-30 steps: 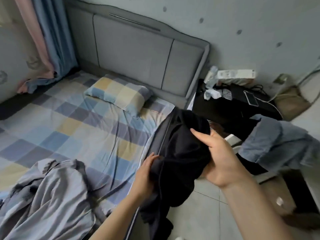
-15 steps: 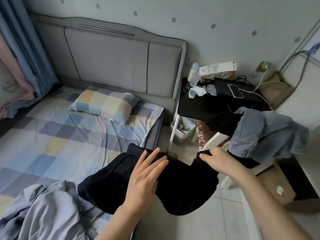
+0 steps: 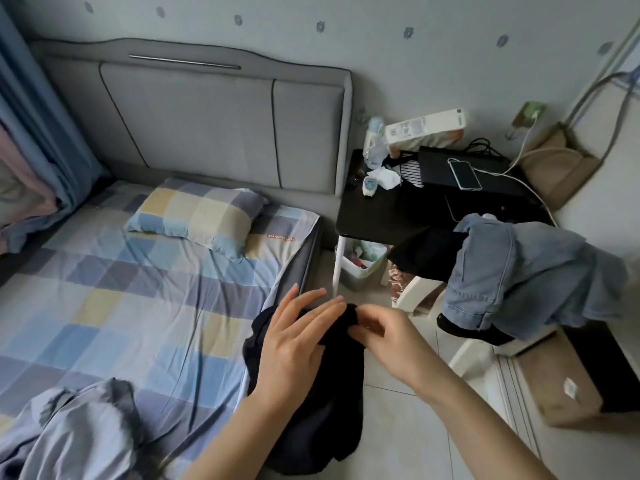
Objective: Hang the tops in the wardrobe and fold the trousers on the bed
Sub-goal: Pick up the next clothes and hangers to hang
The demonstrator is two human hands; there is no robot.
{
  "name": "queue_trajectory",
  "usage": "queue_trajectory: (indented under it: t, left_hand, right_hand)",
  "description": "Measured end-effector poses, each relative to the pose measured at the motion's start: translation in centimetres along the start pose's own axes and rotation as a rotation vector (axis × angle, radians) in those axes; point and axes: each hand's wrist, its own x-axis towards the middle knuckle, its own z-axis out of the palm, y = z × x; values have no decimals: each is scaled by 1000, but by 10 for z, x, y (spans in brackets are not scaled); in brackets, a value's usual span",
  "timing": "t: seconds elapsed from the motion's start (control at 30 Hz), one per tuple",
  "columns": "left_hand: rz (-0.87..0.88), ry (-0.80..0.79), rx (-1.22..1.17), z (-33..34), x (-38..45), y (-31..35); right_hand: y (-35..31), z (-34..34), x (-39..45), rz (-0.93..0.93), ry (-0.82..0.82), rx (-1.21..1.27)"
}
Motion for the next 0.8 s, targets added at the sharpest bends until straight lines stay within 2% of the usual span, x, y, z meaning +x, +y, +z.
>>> queue_trajectory:
  t: [0.13, 0.27, 0.33, 0.4, 0.53, 0.67, 0.8]
  left_hand:
    - [-159, -126, -23, 20, 13, -4]
    - [-446, -350, -75, 57, 17, -7]
    - [-547, -392, -137, 77, 18, -5]
    - [-571, -390, -185, 98, 23, 3]
    - [-517, -410, -352, 131, 44, 26]
    - [-526, -496, -588, 149, 73, 50]
    - [-399, -528, -720, 155, 112, 85]
  right_hand:
    - [17, -41, 1, -55, 29, 245]
    - [23, -87, -6, -49, 37, 733]
    - [23, -106, -13, -36, 84, 883]
    - [28, -125, -22, 3, 188, 951]
    - [40, -162, -40, 36, 396, 986]
    - [59, -197, -54, 39, 604, 954]
    - [87, -234, -73, 143, 771, 512]
